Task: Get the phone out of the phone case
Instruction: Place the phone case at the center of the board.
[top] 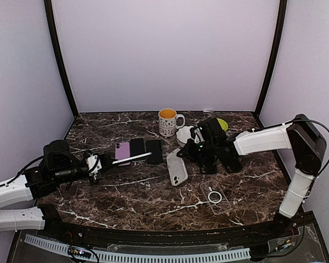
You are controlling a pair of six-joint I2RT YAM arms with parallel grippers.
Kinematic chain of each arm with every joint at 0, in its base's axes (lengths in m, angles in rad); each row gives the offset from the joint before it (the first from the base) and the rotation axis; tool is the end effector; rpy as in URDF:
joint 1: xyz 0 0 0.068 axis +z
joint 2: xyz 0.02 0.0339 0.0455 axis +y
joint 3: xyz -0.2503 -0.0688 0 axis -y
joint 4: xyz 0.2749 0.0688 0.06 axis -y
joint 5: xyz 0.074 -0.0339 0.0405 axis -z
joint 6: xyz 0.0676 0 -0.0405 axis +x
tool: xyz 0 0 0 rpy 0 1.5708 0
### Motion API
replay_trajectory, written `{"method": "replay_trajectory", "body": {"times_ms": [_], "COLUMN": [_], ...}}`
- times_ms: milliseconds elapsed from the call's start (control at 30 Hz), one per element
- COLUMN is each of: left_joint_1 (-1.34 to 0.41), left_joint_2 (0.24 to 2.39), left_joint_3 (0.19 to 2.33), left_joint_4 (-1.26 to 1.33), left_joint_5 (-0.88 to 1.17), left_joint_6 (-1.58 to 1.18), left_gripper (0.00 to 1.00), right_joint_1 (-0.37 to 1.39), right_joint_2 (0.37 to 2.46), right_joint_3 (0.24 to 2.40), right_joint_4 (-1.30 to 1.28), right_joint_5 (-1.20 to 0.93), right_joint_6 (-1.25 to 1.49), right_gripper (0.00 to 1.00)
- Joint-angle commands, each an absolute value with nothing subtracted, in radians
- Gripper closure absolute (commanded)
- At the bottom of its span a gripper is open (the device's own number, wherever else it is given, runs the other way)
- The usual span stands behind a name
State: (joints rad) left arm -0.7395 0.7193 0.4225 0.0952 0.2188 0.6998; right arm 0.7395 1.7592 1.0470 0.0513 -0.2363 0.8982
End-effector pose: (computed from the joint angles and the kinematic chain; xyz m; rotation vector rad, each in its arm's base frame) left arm 0.1743 -0.1788 0.2274 1.2829 1.2236 -0.2225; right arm 0.3029 0.2978 0.1394 0.0527 2.4697 1.0810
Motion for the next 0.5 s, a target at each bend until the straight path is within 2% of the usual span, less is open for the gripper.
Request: {"method": "replay_trajectory", "body": {"times_ms": [0, 133, 467], "left_joint_1": [-0.738, -0.738, -0.738], "left_joint_2": [0.694, 0.696, 0.696], "left_joint_3": [0.459, 0.459, 0.459], "left_joint_4": [0.159, 0.160, 0.158], "left_joint_5": [0.217, 0.222, 0.225], "left_joint_6": [0.707, 0.707, 0.707], "left_gripper": [1.00, 1.00, 1.00], "right_joint_1": [0.725, 0.708, 0.659], "right_joint_2": [1.784, 1.793, 1.777], "right_joint_3": [1.002, 0.999, 0.992], "right_joint_4": [0.166, 0.125, 0.004], "right_joint_5": [-0.258, -0.226, -0.169], "right_joint_6": [0.972, 0.914, 0.770], "right_gripper": [0.94, 0.91, 0.65]}}
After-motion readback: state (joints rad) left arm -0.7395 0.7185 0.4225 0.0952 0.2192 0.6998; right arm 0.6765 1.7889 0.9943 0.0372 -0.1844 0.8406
